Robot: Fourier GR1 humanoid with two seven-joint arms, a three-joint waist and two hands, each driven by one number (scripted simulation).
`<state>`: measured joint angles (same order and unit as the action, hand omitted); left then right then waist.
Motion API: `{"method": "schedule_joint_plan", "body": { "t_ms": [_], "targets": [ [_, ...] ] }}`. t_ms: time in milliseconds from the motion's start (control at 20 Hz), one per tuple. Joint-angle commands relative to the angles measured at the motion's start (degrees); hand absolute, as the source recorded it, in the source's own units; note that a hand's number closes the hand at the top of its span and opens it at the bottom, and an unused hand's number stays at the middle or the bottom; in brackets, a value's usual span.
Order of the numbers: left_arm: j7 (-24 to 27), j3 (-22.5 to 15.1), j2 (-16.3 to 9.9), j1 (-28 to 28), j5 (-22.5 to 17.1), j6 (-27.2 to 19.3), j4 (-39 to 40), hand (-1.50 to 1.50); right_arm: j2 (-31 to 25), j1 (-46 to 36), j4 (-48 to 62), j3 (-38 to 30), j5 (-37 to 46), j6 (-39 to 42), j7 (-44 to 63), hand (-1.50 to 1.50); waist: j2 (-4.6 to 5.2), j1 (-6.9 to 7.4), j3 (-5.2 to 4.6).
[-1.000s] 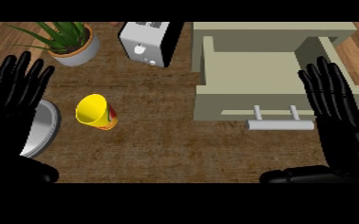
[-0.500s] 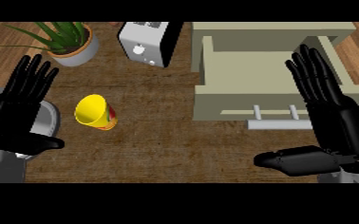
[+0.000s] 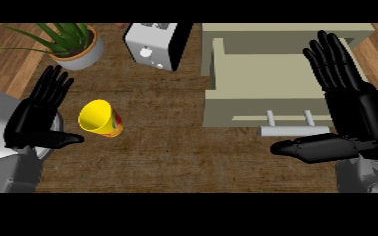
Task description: Pick up the cup, place it into the drawer and close the drawer
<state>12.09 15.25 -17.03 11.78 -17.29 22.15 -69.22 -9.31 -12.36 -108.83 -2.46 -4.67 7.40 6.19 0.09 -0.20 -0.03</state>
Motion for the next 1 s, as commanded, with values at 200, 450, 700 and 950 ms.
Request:
{"method": "schedule_joint_plan", "body": {
  "t_ms": [200, 450, 700, 950],
  "targets": [
    [15.83, 0.58, -2.27, 1.08, 8.0, 3.01, 20.94, -1.5, 0.04, -0.01, -1.45, -0.62, -0.18, 0.29, 1.03, -1.5, 0.08, -0.33, -0.04],
    [23.86, 0.98, -2.25, 8.96, 11.34, 1.03, 36.42, -1.5, 0.05, -1.83, -0.11, -1.01, -0.54, 0.78, 1.41, -1.5, 0.1, -0.43, -0.04],
    [34.93, 0.99, -4.82, 11.01, 15.71, 0.24, 48.39, -1.5, 0.15, -1.14, -1.55, -1.28, -0.63, 0.85, 0.89, -1.5, 0.3, -1.01, -0.13],
    [39.55, 0.77, -5.16, 14.74, 17.46, 1.08, 56.94, -1.5, -1.96, -4.48, 3.4, -4.07, -2.38, 2.76, -0.37, -1.5, 0.54, -1.24, -0.18]
  ]
}}
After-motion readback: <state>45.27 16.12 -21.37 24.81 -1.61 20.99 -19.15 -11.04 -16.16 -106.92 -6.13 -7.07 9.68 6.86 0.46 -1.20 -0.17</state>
